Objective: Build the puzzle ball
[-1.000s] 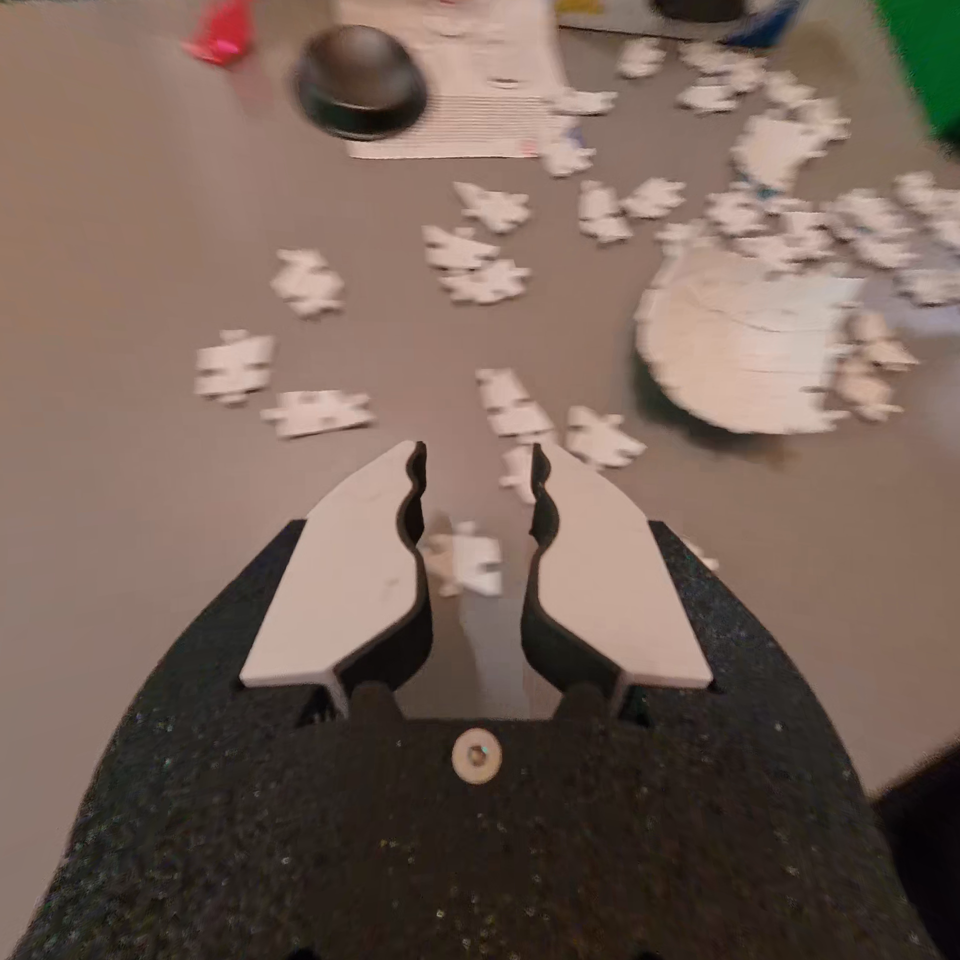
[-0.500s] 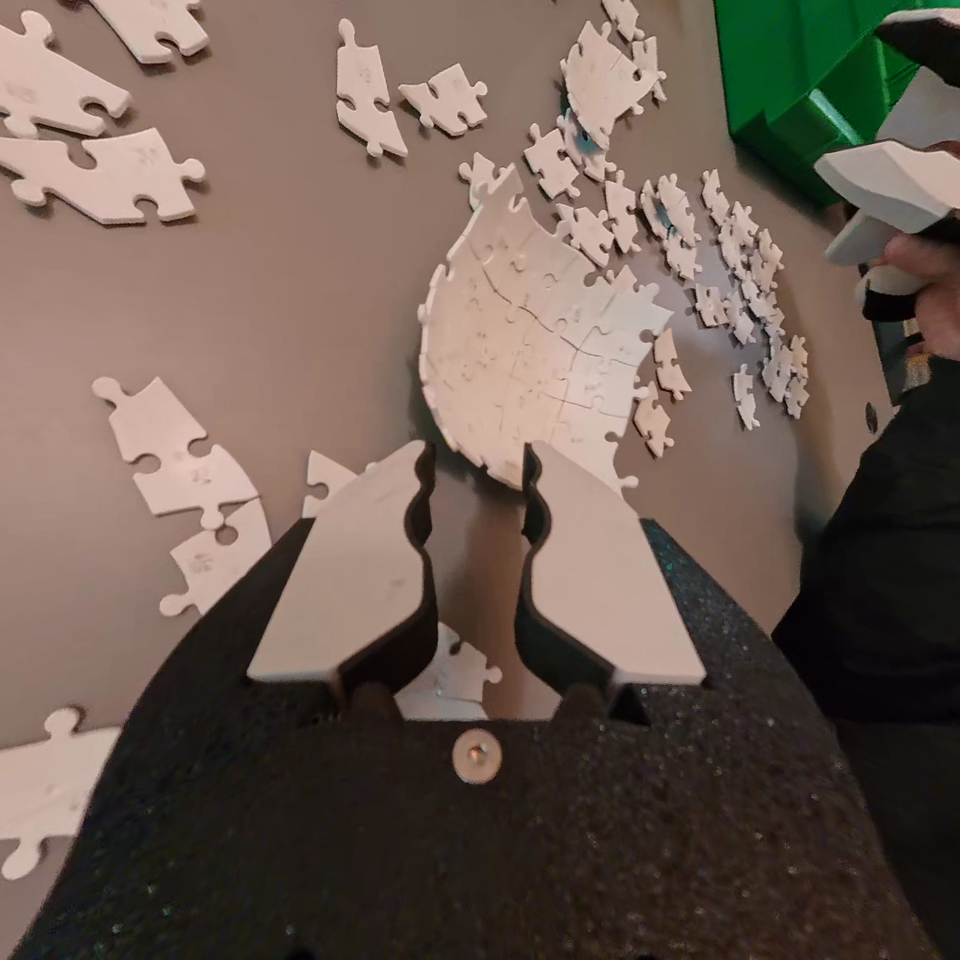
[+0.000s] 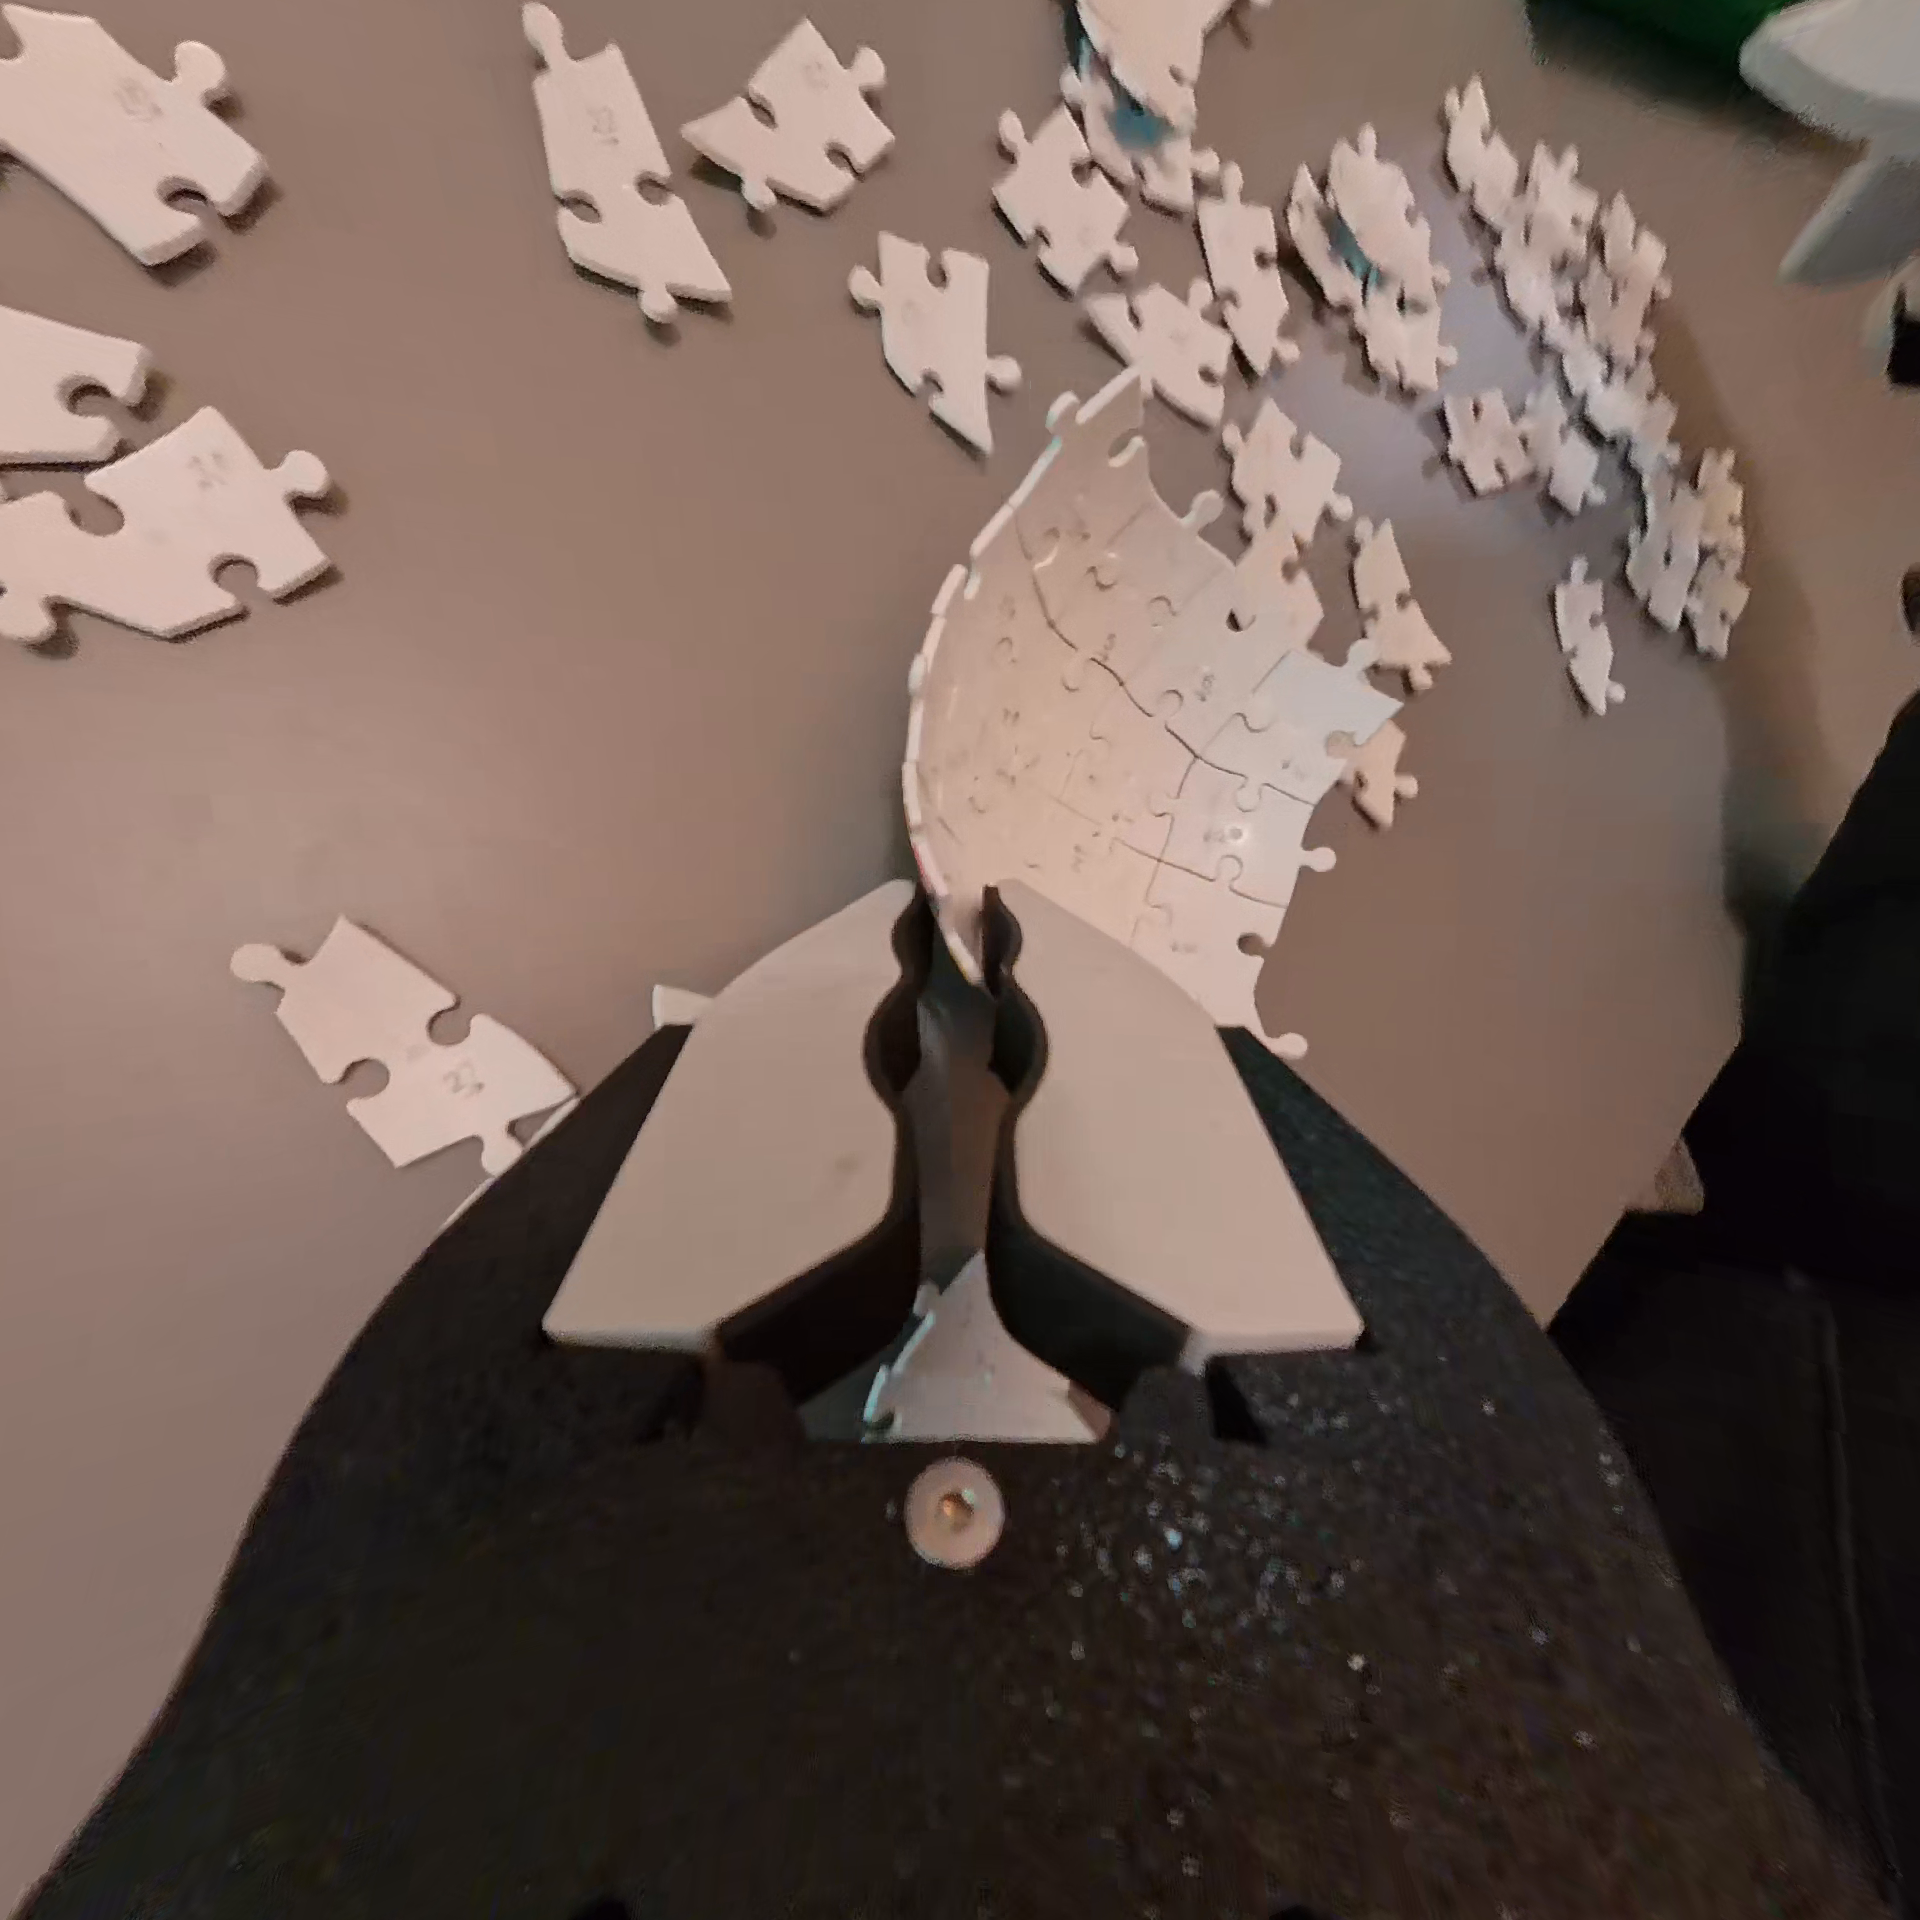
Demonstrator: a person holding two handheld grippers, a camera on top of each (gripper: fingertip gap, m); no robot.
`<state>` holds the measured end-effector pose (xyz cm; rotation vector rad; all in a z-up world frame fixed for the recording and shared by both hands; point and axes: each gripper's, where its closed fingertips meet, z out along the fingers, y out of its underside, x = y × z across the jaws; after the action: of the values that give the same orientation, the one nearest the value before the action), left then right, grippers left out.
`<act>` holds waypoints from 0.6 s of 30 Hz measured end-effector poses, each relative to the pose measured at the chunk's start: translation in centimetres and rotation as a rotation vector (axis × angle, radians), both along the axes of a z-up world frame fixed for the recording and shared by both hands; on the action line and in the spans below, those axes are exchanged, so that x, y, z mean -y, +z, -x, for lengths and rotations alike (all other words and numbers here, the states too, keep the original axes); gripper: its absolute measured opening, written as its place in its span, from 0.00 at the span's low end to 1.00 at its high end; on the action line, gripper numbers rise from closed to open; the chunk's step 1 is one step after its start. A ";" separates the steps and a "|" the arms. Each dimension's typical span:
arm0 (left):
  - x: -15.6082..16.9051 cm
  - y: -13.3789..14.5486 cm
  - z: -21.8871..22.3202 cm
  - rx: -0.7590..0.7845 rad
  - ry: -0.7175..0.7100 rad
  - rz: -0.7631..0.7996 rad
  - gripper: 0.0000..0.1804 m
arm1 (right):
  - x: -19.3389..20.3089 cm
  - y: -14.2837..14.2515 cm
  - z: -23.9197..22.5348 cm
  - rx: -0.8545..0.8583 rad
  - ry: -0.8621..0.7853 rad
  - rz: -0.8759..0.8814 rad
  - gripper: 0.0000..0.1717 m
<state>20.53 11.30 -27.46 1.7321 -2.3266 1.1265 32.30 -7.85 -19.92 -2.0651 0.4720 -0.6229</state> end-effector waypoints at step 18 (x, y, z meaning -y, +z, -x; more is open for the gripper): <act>-3.5 0.0 -0.4 0.023 -0.129 -0.117 0.05 | -0.3 -1.3 0.2 -0.040 0.022 0.035 0.39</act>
<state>20.92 14.77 -27.47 1.5837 -2.5236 1.0140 32.08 -7.50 -21.23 -2.1166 0.4637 -0.5814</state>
